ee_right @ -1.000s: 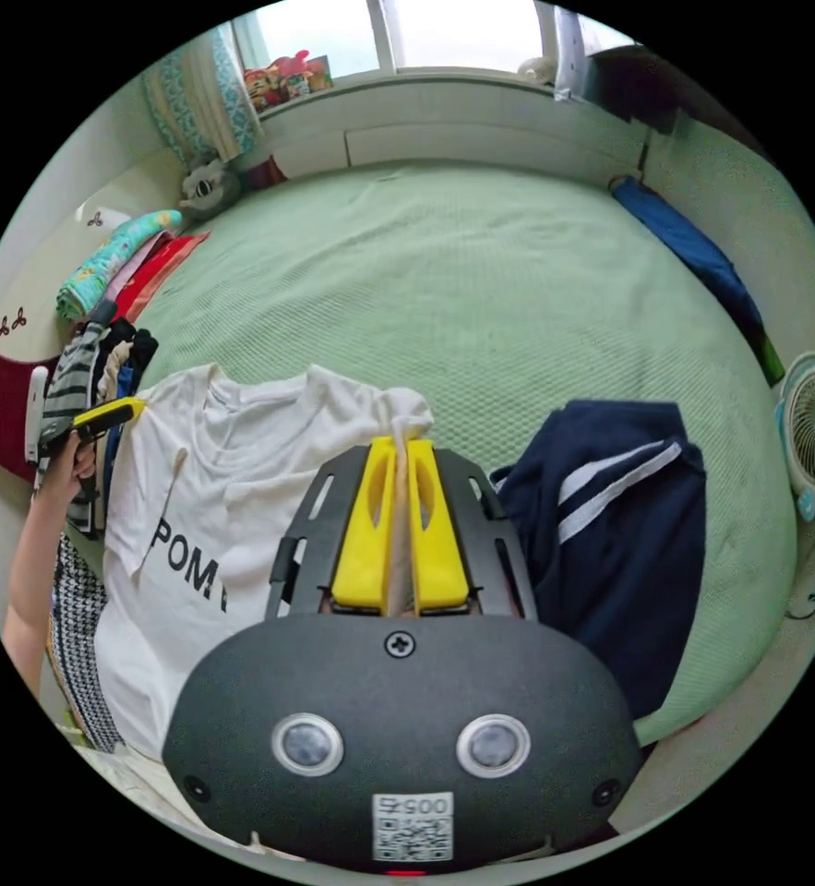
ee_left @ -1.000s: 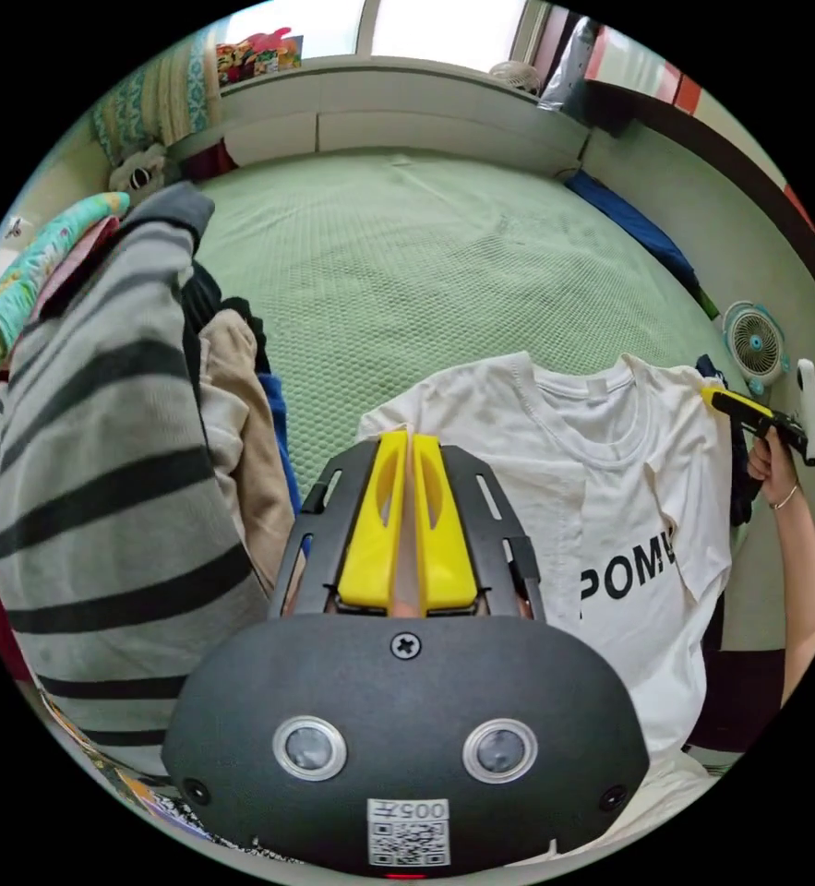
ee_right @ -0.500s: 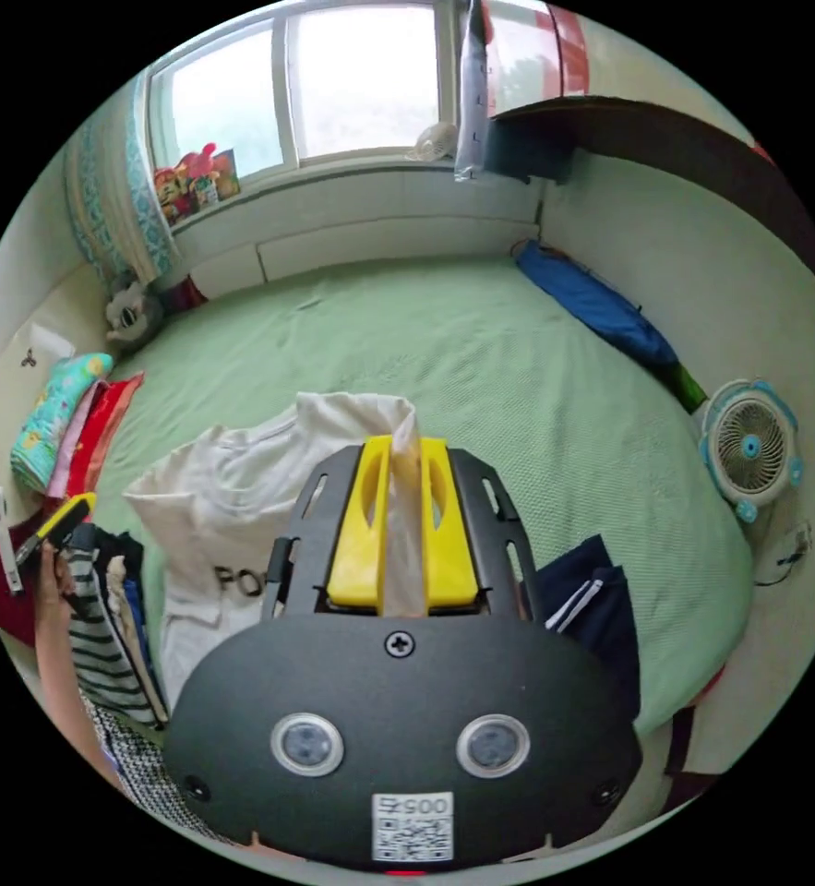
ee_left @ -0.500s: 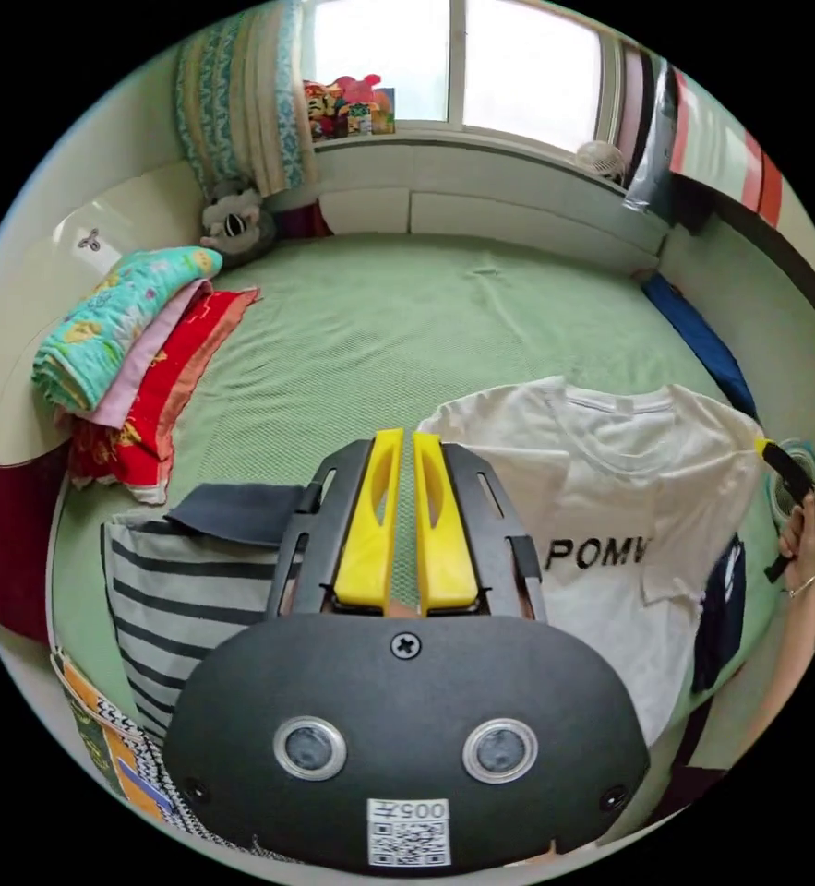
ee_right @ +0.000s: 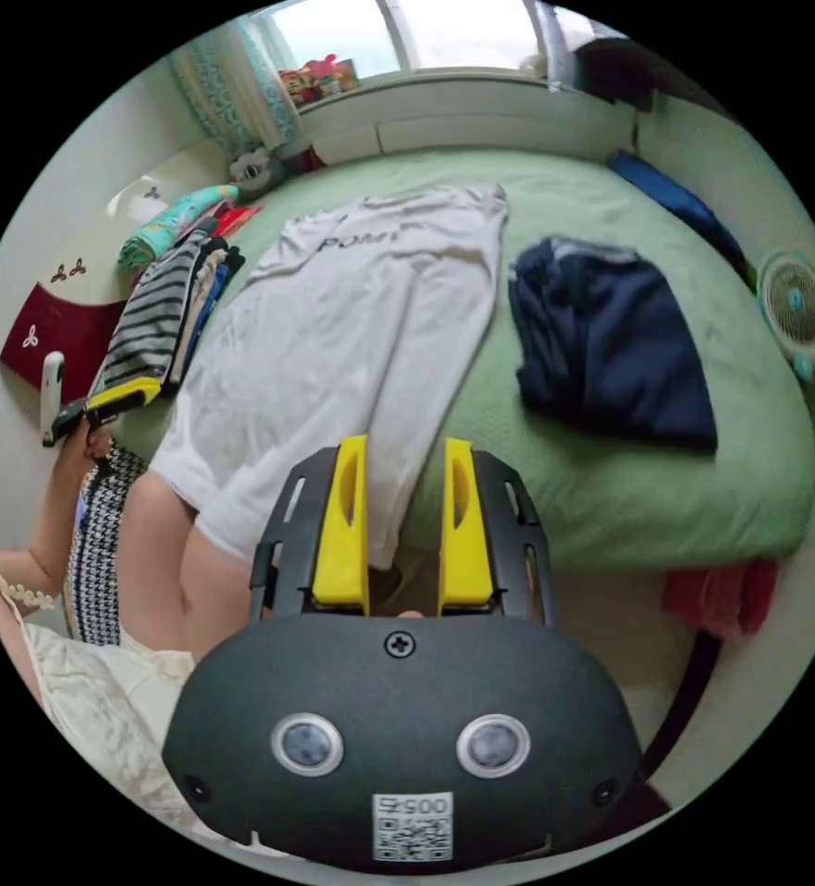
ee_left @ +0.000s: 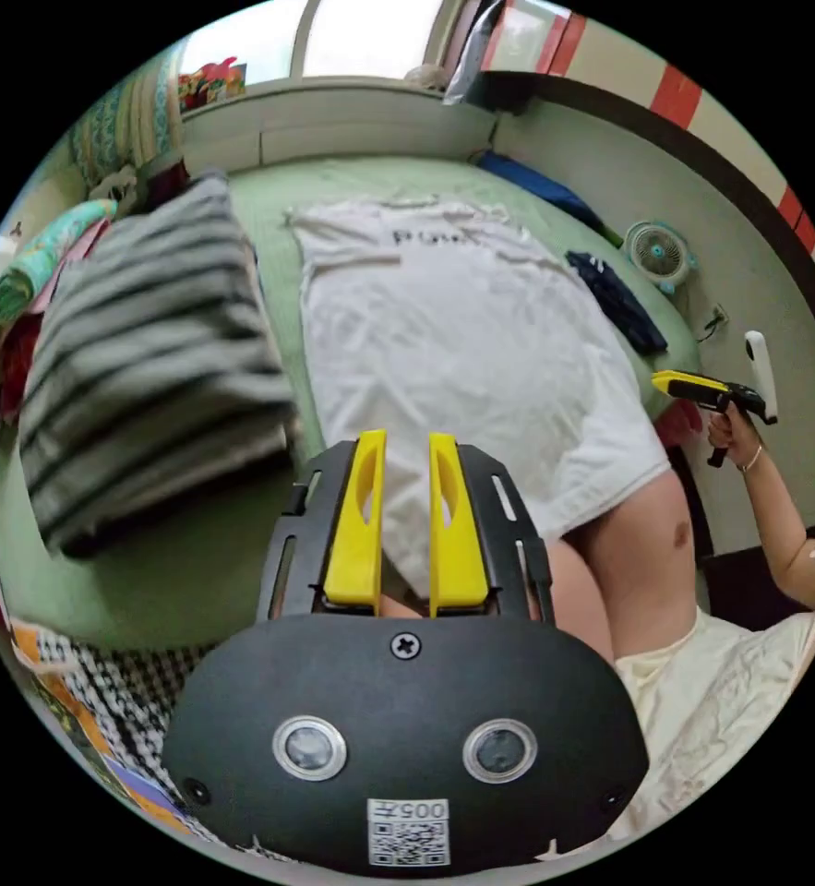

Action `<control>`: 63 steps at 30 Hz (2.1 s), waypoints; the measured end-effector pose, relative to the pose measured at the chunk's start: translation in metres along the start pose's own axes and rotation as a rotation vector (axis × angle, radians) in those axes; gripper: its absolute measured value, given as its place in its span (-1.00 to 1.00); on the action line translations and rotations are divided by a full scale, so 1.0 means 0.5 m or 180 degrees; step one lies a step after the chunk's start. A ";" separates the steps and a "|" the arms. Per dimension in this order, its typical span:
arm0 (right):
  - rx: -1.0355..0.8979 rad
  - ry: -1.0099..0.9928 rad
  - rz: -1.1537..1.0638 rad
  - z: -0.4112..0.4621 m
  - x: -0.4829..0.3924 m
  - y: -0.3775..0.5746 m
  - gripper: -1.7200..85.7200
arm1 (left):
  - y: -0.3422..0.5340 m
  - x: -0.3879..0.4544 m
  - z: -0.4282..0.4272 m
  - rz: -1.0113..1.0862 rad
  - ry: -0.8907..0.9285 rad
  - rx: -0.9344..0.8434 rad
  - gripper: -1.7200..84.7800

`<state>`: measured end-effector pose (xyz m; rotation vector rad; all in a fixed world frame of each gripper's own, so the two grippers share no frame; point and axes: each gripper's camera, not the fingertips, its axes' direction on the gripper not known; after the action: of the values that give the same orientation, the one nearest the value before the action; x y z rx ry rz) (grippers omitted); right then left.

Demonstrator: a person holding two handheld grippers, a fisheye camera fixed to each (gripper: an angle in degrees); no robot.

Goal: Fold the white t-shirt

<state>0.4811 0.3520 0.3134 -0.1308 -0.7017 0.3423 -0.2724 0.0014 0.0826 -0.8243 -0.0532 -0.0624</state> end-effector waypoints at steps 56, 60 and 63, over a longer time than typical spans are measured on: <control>0.1170 -0.0354 0.0601 -0.434 -0.099 0.474 -0.99 | 0.401 0.004 -0.544 -0.0414 0.0173 0.0987 -0.91; 0.0996 -0.0498 0.0646 -0.485 -0.092 0.553 -1.00 | 0.495 0.034 -0.604 -0.0362 0.0187 0.0880 -0.92; 0.0797 -0.0529 0.0649 -0.523 -0.093 0.621 -1.00 | 0.567 0.058 -0.635 -0.0382 0.0115 0.0707 -0.92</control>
<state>0.5363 0.6255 0.0150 0.0655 -0.8056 0.6386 -0.2147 -0.0406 -0.3378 -0.5973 -0.0742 -0.1815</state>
